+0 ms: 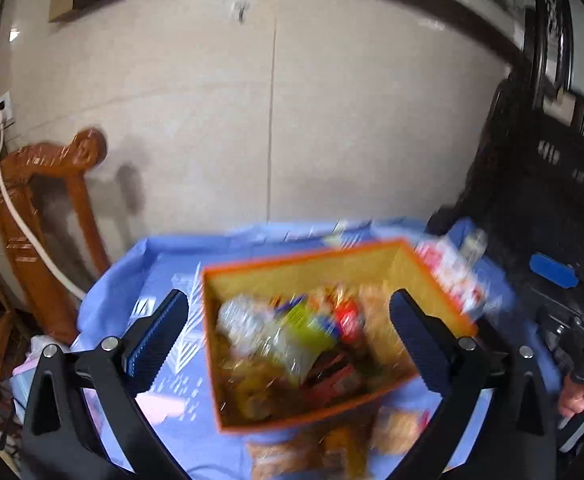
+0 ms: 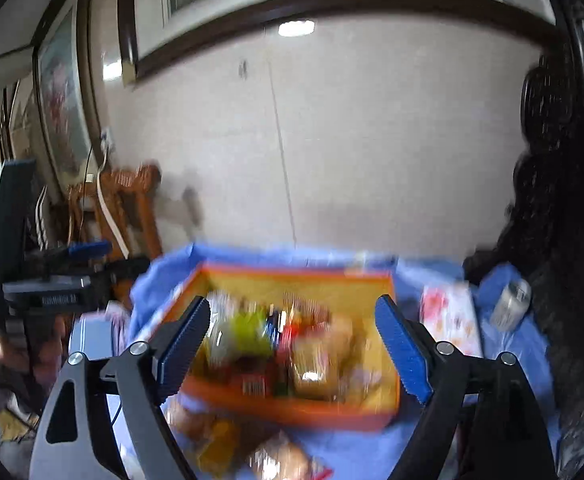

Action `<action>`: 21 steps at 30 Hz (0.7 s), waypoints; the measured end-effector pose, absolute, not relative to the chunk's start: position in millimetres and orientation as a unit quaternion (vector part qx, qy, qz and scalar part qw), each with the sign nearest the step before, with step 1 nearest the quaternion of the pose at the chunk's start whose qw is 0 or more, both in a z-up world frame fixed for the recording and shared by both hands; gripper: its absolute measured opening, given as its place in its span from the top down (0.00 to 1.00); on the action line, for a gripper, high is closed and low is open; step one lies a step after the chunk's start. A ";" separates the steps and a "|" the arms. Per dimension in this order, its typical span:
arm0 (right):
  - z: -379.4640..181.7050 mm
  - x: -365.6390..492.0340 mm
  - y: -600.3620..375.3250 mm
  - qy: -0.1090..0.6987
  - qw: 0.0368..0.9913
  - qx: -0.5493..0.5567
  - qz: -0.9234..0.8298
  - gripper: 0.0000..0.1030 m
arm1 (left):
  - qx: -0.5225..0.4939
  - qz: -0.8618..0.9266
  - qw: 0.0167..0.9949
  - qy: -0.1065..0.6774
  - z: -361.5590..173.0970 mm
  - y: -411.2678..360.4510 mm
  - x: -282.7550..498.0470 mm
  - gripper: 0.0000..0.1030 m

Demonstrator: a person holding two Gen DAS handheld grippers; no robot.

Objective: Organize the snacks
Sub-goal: 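Lift the bread bag and seed bag toward the orange box with both tools, then release the bread bag and seed bag into the orange box, opening both tools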

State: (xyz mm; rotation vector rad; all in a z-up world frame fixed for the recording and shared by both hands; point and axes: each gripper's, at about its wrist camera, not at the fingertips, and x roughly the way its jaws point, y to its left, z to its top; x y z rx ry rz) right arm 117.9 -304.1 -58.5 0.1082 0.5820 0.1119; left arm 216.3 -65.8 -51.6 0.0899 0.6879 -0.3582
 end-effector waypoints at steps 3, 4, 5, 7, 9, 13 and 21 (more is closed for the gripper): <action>-97.1 98.4 -302.1 0.344 0.936 0.043 0.057 0.18 | 0.058 -0.170 0.912 0.369 -81.3 -56.8 199.6 0.04; -107.2 91.3 -300.5 0.359 0.931 0.041 0.056 0.18 | 0.059 -0.170 0.908 0.378 -89.9 -54.0 193.3 0.04; -119.5 82.1 -299.3 0.376 0.924 0.040 0.054 0.18 | 0.059 -0.172 0.904 0.387 -98.7 -50.8 188.3 0.04; -137.9 66.5 -297.2 0.399 0.914 0.045 0.051 0.18 | 0.064 -0.171 0.894 0.408 -118.6 -45.5 174.0 0.04; -154.7 51.6 -294.7 0.420 0.905 0.050 0.046 0.18 | 0.071 -0.171 0.885 0.427 -135.4 -42.0 158.6 0.04; -184.3 27.7 -285.2 0.452 0.890 0.049 0.042 0.18 | 0.086 -0.172 0.869 0.456 -162.1 -35.5 133.2 0.04; -214.3 12.8 -266.2 0.491 0.869 0.011 0.057 0.18 | 0.080 -0.173 0.859 0.476 -173.9 -33.1 107.1 0.04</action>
